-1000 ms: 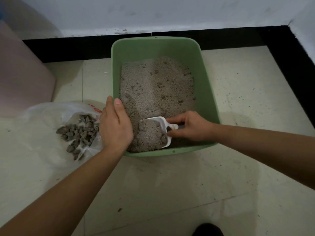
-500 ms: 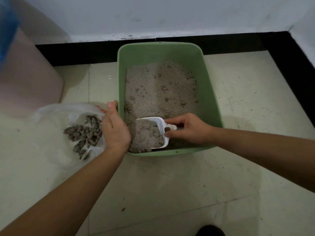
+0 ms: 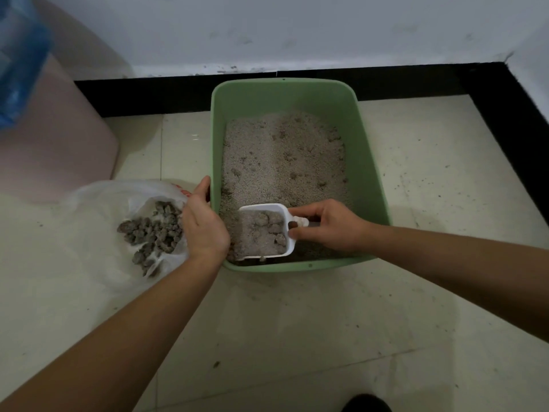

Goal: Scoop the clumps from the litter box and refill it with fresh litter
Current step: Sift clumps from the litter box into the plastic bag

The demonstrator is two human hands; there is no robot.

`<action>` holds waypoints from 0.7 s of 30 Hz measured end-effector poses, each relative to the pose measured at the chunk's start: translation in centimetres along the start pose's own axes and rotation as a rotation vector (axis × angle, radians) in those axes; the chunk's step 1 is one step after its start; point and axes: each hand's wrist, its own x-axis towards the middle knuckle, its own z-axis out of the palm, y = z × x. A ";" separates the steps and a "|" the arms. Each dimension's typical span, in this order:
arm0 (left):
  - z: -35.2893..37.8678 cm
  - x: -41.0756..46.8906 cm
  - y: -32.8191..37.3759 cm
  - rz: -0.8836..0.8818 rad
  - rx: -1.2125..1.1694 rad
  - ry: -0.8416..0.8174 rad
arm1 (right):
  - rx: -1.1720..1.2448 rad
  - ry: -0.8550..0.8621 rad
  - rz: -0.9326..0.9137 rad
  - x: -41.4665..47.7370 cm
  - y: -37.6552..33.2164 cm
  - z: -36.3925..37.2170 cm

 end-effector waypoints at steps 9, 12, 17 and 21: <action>0.1 -1.0 1.1 -0.033 -0.066 0.026 | -0.031 0.025 0.023 0.2 -1.2 -0.6; 0.1 -0.8 1.3 -0.039 -0.061 0.030 | -0.044 0.040 0.004 0.1 -2.0 0.0; 0.0 -0.5 1.2 -0.087 -0.031 -0.019 | 0.004 0.044 0.048 0.2 -2.3 -0.5; -0.4 -0.1 1.2 -0.145 -0.092 -0.089 | -0.058 0.058 0.028 0.7 -3.2 0.0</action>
